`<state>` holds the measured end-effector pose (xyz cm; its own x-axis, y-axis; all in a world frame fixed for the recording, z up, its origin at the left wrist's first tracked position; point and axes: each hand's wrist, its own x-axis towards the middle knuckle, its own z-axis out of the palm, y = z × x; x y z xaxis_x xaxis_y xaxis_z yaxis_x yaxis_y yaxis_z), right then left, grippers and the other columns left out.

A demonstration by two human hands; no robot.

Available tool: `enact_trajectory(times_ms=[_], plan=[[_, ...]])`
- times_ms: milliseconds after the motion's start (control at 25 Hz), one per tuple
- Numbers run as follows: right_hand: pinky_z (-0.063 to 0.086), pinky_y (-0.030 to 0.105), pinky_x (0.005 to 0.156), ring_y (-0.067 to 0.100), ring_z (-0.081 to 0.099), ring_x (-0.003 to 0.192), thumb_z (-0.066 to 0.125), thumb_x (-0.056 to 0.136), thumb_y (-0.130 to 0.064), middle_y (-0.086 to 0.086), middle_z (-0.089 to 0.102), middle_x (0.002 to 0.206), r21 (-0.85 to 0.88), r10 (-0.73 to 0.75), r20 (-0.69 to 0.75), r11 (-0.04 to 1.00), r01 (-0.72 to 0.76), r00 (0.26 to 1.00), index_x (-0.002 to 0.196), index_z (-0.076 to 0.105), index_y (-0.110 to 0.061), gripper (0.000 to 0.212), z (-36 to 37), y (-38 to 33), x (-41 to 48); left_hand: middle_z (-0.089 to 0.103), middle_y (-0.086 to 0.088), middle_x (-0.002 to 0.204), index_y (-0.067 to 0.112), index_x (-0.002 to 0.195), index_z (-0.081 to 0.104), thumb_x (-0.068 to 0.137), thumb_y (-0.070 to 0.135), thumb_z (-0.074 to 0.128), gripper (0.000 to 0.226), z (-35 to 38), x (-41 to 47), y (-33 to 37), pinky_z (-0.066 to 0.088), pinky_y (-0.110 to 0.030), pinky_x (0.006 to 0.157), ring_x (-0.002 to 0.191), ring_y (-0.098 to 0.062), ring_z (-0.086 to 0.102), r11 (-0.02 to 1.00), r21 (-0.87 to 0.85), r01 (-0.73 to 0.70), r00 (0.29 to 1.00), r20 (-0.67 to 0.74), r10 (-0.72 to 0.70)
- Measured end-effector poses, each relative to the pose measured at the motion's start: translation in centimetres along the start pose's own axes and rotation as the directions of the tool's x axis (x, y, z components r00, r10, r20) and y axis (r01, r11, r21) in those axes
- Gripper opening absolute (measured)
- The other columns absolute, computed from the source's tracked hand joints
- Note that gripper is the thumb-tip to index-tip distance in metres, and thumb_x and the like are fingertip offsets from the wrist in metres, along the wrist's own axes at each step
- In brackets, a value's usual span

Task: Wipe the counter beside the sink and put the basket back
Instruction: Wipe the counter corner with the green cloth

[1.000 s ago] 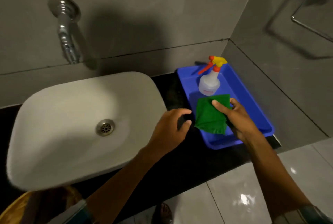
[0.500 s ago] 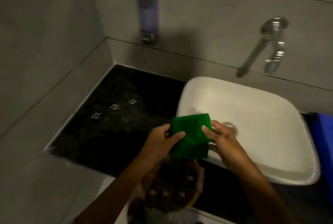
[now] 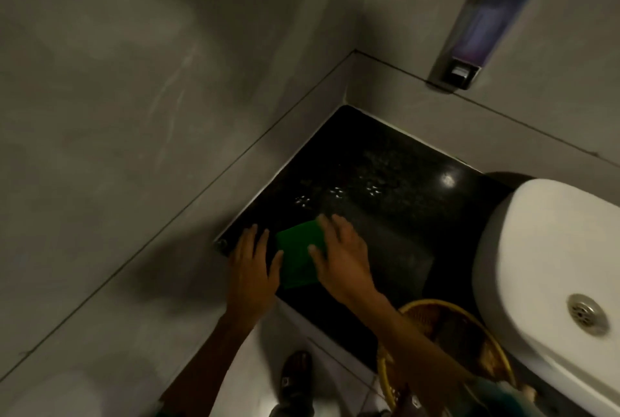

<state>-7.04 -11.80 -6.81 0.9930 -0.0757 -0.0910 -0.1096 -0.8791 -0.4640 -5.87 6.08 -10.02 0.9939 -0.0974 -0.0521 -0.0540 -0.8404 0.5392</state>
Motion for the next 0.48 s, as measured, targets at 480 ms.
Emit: enact_trajectory(times_ms=[480], plan=[[0.012, 0.059, 0.117, 0.031, 0.005, 0.149, 0.03, 0.091, -0.06, 0.014, 0.01, 0.162, -0.207, 0.121, -0.094, 0.969, -0.138, 0.988, 0.15, 0.018, -0.031, 0.066, 6.8, 2.7, 3.7, 0.024, -0.009, 0.159, 0.014, 0.15, 0.02, 0.096, 0.046, 0.033, 0.064, 1.9, 4.5, -6.2, 0.017, -0.042, 0.12, 0.148, -0.022, 0.018, 0.926, 0.242, -0.289, 0.957, 0.103, 0.271]])
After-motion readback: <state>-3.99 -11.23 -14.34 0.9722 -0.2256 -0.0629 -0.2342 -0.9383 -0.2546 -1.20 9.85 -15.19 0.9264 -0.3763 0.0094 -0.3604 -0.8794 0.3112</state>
